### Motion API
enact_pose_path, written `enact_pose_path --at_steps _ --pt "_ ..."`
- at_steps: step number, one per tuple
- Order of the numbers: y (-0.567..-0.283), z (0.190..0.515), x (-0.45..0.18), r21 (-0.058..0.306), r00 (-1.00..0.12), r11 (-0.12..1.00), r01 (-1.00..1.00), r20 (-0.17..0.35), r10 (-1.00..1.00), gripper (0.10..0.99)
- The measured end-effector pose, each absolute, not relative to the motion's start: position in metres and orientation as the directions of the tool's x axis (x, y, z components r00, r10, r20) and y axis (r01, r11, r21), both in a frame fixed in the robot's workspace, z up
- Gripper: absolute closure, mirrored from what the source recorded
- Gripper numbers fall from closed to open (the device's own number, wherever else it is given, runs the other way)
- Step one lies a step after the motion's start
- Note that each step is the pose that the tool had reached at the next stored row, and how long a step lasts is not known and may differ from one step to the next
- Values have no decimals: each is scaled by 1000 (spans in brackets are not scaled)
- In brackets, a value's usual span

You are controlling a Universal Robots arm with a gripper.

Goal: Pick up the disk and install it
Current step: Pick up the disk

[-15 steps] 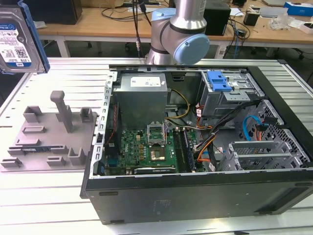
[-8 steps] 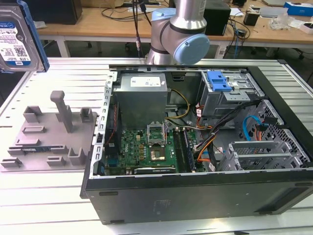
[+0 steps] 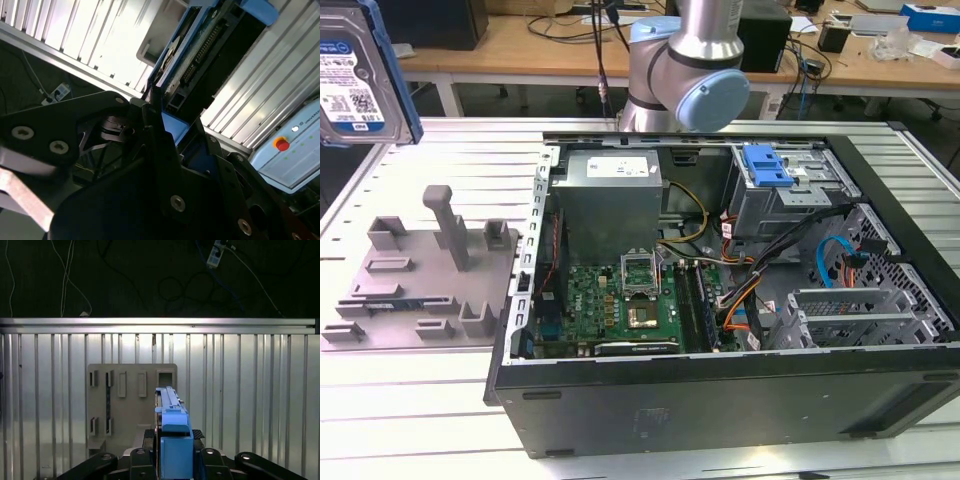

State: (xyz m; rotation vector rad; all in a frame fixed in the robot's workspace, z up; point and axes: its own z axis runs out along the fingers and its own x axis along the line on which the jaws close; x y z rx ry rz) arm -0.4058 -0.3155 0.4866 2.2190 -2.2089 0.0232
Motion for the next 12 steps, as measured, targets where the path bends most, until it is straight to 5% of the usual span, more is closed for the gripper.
enact_pose_path --at_steps 12 --pt "-335 494 -383 -3 4 -4 -1000 18 -1000 722"
